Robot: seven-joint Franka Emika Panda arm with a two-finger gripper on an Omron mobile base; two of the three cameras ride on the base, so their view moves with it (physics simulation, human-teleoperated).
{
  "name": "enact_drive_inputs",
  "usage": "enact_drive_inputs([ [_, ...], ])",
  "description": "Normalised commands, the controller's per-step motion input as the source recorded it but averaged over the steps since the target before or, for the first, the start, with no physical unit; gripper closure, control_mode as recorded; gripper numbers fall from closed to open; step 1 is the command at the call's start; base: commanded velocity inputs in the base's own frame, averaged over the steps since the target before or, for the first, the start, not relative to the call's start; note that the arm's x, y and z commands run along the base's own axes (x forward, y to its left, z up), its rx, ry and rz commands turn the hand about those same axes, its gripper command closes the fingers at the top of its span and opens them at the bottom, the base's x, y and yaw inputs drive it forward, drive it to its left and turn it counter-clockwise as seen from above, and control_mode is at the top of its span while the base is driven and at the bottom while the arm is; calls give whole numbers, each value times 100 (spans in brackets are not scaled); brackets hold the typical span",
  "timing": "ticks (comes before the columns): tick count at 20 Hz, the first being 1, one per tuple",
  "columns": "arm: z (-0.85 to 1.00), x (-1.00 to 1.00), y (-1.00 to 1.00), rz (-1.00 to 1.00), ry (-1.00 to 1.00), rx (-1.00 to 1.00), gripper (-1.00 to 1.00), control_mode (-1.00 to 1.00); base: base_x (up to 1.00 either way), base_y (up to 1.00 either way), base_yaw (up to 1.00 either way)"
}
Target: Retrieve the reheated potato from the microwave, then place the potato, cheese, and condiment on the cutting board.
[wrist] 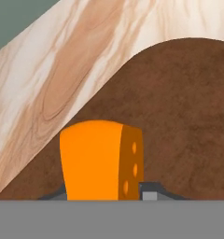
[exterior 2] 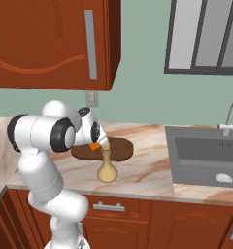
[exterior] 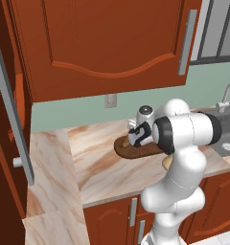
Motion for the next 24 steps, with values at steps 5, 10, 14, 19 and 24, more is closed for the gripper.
enact_drive_inputs([
  [5, -9, 3, -11, 0, 0, 0, 100, -100, 0, 0, 0],
  [10, -10, 0, -11, 0, 0, 0, -100, -100, 0, 0, 0],
  [14, -9, 0, -6, 0, 0, 0, -100, -100, 0, 0, 0],
  [19, -1, -1, -2, 0, 0, 0, -100, -100, 0, 0, 0],
  [24, 0, -3, 0, 0, 0, 0, -100, -100, 0, 0, 0],
])
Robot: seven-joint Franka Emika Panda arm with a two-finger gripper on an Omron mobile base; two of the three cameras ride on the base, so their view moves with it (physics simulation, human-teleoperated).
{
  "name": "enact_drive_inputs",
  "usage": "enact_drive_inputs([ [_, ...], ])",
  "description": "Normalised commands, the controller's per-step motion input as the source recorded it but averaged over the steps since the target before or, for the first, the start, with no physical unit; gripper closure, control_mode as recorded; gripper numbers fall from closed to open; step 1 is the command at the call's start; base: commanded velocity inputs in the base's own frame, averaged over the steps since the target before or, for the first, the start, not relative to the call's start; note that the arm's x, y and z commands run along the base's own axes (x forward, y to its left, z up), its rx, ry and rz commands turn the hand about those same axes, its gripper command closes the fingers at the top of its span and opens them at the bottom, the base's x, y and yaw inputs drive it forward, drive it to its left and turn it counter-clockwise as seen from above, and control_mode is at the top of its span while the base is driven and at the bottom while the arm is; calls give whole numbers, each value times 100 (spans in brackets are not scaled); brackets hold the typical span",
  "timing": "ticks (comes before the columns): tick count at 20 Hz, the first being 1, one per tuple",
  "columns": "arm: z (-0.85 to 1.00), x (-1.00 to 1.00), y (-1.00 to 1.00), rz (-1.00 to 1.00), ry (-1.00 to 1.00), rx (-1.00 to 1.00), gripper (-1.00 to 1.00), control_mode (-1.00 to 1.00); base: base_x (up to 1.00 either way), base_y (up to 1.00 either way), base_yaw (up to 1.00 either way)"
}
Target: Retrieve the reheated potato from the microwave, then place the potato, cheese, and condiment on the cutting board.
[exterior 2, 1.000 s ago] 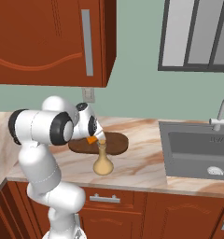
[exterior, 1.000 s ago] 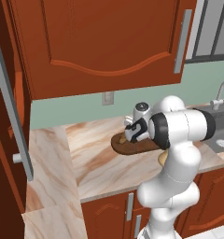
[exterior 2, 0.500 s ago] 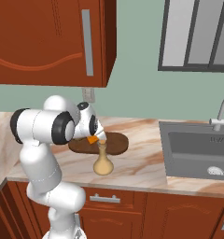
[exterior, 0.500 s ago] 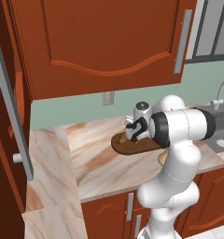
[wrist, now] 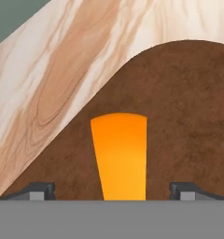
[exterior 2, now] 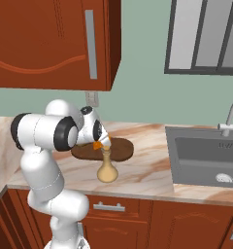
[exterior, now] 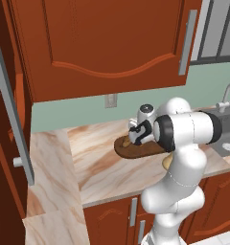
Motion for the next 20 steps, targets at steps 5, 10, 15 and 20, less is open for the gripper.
enact_drive_inputs([
  [5, 7, -1, 0, 0, 0, 0, -100, -100, 0, 0, 0],
  [10, 18, -14, 11, 0, -1, 0, -100, -100, 0, 0, 0],
  [15, 16, -21, 25, 0, -2, 0, -100, -100, 0, 0, 0],
  [20, 13, -18, 20, 0, 0, 0, -100, -100, 0, 0, 0],
])
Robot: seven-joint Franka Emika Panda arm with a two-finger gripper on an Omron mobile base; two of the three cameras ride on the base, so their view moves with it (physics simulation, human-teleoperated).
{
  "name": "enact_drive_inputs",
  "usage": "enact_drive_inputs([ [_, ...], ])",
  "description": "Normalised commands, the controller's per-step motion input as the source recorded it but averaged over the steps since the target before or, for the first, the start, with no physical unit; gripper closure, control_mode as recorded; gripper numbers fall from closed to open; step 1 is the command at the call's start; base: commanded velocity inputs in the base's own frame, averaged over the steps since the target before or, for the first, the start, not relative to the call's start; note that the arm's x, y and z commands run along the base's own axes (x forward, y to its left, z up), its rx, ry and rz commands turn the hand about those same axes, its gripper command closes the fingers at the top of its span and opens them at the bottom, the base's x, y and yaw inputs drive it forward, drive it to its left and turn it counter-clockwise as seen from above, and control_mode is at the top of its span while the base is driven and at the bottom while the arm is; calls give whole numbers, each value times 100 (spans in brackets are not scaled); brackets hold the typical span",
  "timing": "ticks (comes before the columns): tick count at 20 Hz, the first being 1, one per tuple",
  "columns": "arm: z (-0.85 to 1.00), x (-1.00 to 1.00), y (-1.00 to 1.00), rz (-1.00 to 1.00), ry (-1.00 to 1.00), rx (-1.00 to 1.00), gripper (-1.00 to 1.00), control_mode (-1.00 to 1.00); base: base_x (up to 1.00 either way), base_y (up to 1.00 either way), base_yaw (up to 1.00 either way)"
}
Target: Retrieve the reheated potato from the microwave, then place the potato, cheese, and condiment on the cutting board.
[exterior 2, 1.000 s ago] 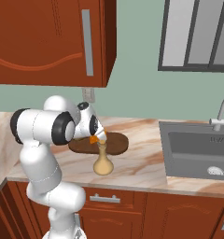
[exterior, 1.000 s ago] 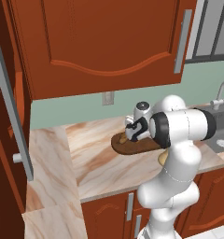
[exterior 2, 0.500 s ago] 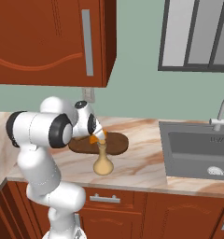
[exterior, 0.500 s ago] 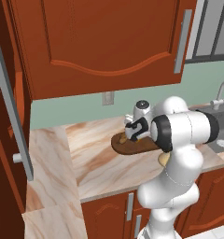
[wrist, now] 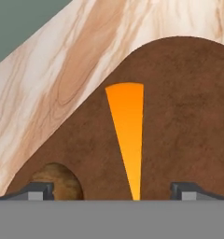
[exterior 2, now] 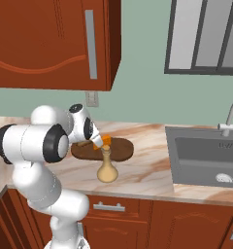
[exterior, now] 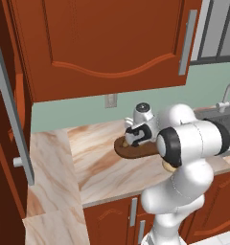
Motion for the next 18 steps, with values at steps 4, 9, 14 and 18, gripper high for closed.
enact_drive_inputs([
  [4, 24, -18, 7, 0, 0, 0, -100, -100, 0, 0, 0],
  [9, 32, -21, 4, 0, 0, 0, -100, -100, 0, 0, 0],
  [14, 19, -34, 3, 0, 0, 0, -100, -100, 0, 0, 0],
  [18, 11, -39, 9, 0, 0, 0, -100, -100, 0, 0, 0],
])
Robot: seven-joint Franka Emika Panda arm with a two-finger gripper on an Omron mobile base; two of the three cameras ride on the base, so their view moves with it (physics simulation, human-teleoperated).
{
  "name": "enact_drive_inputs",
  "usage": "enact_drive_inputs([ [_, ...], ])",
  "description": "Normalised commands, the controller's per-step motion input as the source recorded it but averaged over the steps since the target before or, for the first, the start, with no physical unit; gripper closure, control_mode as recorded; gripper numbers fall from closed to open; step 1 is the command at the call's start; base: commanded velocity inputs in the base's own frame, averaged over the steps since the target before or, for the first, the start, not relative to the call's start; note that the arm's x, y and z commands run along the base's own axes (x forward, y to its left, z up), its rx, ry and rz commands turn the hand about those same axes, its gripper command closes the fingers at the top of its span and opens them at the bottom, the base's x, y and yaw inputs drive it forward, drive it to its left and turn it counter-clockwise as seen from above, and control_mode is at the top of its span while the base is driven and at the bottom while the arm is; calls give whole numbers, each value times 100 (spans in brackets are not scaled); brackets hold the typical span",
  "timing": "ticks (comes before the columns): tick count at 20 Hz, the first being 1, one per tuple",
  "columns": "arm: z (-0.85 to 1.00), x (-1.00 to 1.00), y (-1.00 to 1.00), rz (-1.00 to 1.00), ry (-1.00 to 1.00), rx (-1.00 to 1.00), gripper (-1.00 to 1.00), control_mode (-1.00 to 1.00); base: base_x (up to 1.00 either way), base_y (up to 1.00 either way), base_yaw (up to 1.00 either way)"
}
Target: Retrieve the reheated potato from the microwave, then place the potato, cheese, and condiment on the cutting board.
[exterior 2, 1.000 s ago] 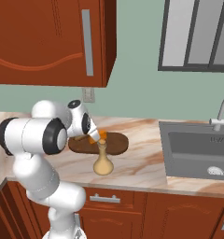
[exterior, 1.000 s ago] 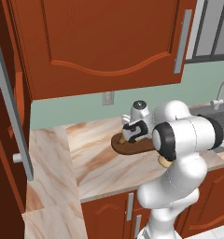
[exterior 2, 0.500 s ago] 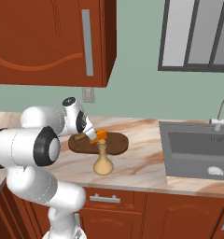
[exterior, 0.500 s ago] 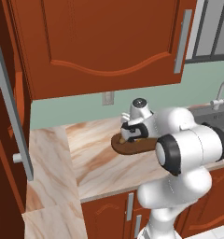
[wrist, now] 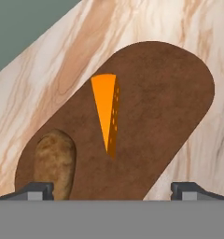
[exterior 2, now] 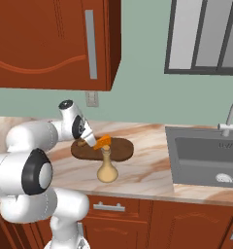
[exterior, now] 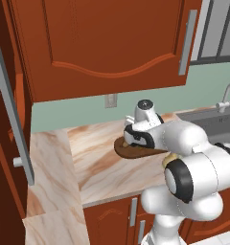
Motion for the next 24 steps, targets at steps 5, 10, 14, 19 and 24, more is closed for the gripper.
enact_drive_inputs([
  [5, 10, -39, 10, 0, 0, 0, -100, -100, 0, 0, 0],
  [10, 20, -33, 3, 0, 0, -5, -100, -100, 0, 0, 0],
  [14, 15, -35, 0, 0, 0, -5, -100, -100, 0, 0, 0],
  [19, 10, -32, 0, -2, 0, -2, -100, -100, 0, 0, 0],
  [24, 2, -31, 0, -8, 0, 0, -100, -100, 0, 0, 0],
])
